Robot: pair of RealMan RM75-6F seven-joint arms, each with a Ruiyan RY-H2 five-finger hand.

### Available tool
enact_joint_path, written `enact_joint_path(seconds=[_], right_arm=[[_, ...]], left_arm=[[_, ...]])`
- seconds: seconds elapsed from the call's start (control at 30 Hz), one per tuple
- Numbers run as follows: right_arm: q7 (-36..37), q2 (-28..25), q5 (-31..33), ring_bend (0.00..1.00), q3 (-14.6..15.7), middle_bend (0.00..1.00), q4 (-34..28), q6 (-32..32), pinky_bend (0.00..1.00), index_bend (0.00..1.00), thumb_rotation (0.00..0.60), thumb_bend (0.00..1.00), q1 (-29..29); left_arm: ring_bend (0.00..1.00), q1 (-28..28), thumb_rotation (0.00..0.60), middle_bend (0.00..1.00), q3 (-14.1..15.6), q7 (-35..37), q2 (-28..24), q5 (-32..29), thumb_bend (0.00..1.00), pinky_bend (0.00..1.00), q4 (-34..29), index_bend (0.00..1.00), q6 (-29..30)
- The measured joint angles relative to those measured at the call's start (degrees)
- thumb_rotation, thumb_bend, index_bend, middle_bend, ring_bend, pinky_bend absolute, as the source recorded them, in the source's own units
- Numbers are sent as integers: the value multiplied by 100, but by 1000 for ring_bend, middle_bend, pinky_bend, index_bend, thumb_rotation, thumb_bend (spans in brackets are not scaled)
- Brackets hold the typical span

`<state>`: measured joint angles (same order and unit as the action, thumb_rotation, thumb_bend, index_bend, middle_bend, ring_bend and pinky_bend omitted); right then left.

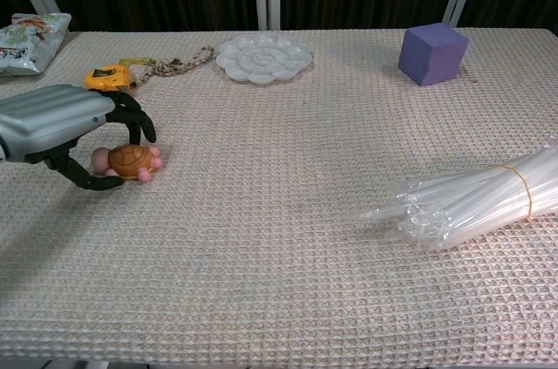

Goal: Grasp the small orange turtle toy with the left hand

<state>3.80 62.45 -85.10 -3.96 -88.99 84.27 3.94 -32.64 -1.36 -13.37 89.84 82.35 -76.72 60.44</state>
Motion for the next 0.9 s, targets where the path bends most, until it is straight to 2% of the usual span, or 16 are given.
enact_joint_path(seconds=[0.03, 0.13, 0.23, 0.37, 0.53, 0.57, 0.63, 0.7, 0.77, 0.8, 0.9], right_arm=[[-1, -1, 0, 0, 0, 0, 1, -1, 0, 0, 600, 128, 0], [10, 4, -8, 0, -2, 0, 10, 0, 0, 0, 600, 128, 4], [32, 16, -10, 0, -6, 0, 32, -4, 0, 0, 600, 128, 11], [52, 22, -24, 0, -8, 0, 48, 0, 0, 0, 600, 128, 17], [123, 25, -68, 0, -20, 0, 80, 81, 0, 0, 600, 129, 1], [126, 22, -70, 0, -20, 0, 80, 86, 0, 0, 600, 129, -1], [135, 16, -74, 0, -19, 0, 75, 93, 0, 0, 600, 129, -6], [139, 10, -81, 0, -18, 0, 67, 102, 0, 0, 600, 129, -9], [141, -2, -94, 0, -19, 0, 49, 119, 0, 0, 600, 129, -11], [141, -10, -101, 0, -21, 0, 38, 127, 0, 0, 600, 128, -12], [143, -39, -107, 0, -26, 0, -4, 142, 0, 0, 600, 128, -15]], left_arm=[[145, 4, 600, 491, -14, -12, 22, -13, 282, 178, 18, 434, 9], [298, 20, 600, 667, -56, -14, 118, 2, 333, 216, 126, 621, 121], [409, 46, 600, 790, -78, 44, 239, 112, 366, 253, 296, 756, 331], [439, 79, 600, 827, -93, 135, 415, 237, 368, 263, 567, 792, 519], [427, 94, 600, 808, -118, 188, 457, 248, 359, 257, 606, 769, 543], [391, 94, 600, 758, -114, 197, 447, 250, 338, 245, 594, 717, 539], [252, 88, 600, 555, -93, 218, 401, 244, 271, 200, 552, 512, 475], [59, 66, 600, 235, -54, 280, 294, 235, 184, 98, 451, 195, 329], [3, 53, 600, 98, -35, 381, 170, 241, 135, 23, 330, 79, 212], [0, 55, 600, 62, -30, 431, 122, 253, 116, 1, 284, 62, 198], [0, 95, 600, 35, -28, 448, 39, 284, 92, 0, 232, 54, 371]])
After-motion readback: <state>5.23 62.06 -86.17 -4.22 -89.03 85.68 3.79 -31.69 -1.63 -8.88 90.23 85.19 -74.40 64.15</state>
